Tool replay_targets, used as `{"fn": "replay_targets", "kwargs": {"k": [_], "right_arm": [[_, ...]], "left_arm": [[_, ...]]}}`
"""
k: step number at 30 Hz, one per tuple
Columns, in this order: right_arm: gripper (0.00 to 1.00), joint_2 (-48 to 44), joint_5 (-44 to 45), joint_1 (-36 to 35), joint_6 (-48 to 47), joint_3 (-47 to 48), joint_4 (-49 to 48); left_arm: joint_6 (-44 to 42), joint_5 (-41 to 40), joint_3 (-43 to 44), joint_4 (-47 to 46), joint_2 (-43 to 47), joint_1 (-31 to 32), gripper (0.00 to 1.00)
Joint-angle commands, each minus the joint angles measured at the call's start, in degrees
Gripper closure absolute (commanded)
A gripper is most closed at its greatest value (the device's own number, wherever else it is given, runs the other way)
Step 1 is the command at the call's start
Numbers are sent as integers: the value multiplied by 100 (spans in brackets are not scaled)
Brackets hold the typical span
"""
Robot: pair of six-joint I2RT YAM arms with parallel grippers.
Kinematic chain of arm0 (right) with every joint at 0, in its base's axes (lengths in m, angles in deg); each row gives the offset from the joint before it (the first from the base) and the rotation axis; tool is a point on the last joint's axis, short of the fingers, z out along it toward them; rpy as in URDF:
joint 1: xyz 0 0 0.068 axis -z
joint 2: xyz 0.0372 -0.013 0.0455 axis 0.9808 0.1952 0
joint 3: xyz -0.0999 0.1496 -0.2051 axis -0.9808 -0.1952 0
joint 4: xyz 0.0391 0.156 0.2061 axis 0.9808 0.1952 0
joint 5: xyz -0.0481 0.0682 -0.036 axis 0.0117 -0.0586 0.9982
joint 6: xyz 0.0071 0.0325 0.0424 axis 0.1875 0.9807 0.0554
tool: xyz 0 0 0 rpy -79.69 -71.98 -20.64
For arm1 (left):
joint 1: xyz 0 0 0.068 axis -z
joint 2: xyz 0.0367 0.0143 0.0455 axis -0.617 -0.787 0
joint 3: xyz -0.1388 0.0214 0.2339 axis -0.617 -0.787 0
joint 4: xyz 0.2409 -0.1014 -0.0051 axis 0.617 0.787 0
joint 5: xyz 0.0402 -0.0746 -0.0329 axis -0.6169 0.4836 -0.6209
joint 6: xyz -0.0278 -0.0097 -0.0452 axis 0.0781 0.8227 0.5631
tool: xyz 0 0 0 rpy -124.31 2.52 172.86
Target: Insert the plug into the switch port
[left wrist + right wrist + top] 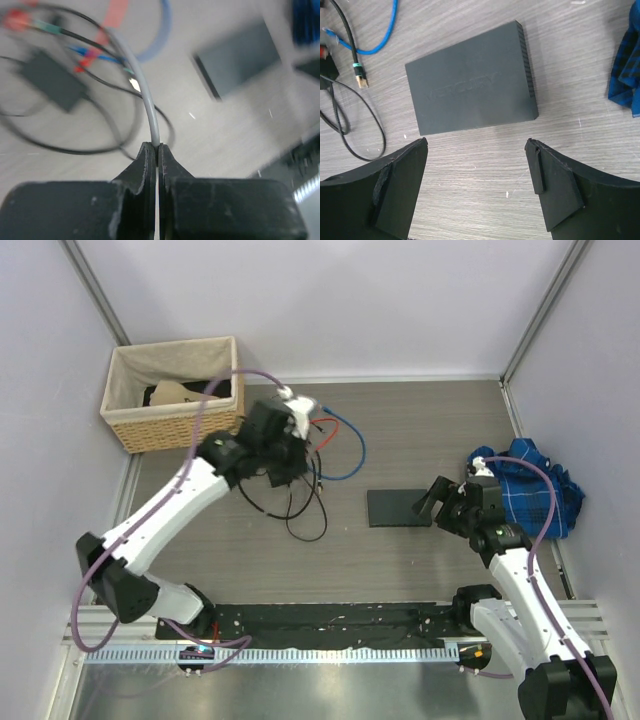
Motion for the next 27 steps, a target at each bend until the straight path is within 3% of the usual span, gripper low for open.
{"fn": "replay_targets", "kwargs": {"k": [1, 5, 7, 10, 17, 23, 26, 27], "right_arm": [[12, 17, -25, -19, -60, 318, -126], [12, 9, -78, -19, -42, 309, -118], [12, 0, -121, -11, -25, 292, -126], [12, -53, -375, -19, -16, 292, -214], [12, 8, -473, -19, -33, 239, -372], [13, 61, -499, -28, 2, 134, -425], [12, 61, -473, -28, -7, 72, -434], [12, 53, -421, -28, -16, 46, -425]], "left_arm": [[-605, 103, 686, 835, 303, -748, 100], [-544, 1324, 319, 556, 566, -354, 100], [-684, 1151, -128, 318, 724, 372, 100], [-711, 1193, -743, 11, 873, 920, 100], [-1271, 1140, -2317, -1079, 1226, 1326, 100], [-2143, 1070, -2855, -1221, 962, 1598, 98], [-2459, 939, -2900, -800, 725, 1607, 91], [-2503, 851, -2891, -599, 690, 1607, 84]]}}
